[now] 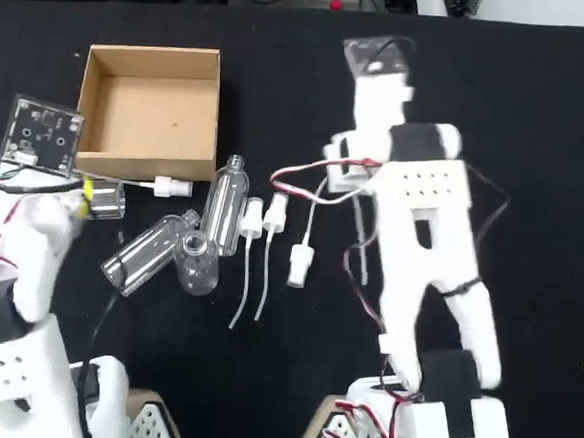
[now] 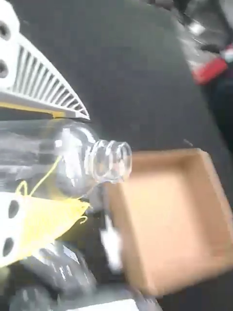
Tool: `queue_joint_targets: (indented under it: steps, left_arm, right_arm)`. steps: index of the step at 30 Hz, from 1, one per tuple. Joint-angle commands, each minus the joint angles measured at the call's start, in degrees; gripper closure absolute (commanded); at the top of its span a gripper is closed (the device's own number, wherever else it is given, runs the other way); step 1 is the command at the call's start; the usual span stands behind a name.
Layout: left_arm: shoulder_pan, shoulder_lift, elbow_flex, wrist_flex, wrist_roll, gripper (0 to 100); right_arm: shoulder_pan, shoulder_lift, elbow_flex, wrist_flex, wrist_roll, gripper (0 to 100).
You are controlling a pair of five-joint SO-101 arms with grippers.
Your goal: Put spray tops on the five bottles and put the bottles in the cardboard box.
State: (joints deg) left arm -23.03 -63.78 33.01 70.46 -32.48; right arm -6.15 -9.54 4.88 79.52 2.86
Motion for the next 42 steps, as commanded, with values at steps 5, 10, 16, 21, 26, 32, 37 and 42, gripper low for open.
queue_joint_targets:
  steps: [5, 10, 16, 21, 26, 32, 37, 42]
  left_arm:
    - [12.88, -0.88, -11.21, 11.87, 7.21, 91]
    - [13.32, -1.85, -9.36, 12.13, 10.46, 91]
    - [20.97, -14.77, -2.77, 10.29, 11.60, 91]
    - [25.89, -19.25, 4.79, 8.35, 13.10, 91]
    - [34.15, -19.43, 5.05, 7.21, 13.45, 91]
    - [44.88, -19.69, 6.64, 2.46, 15.56, 91]
    - [50.95, -19.69, 12.62, -7.30, 16.00, 91]
    - [51.65, -19.78, 25.80, -22.15, 18.29, 91]
  right_arm:
    - [5.54, -9.98, -1.80, 2.11, -0.62, 97.7]
    - [3.69, -14.90, -3.47, 1.85, -2.73, 97.7]
    - [1.14, -16.66, -11.91, 2.11, -7.91, 97.7]
    - [1.58, -17.01, -13.76, 2.90, -8.00, 97.7]
    - [1.67, -17.10, -14.11, 4.13, -8.00, 97.7]
    - [1.67, -17.19, -14.99, 4.48, -8.00, 97.7]
    - [4.48, -17.19, -24.57, 10.20, -11.69, 97.7]
    - [5.54, -17.10, -34.33, 16.44, -12.40, 97.7]
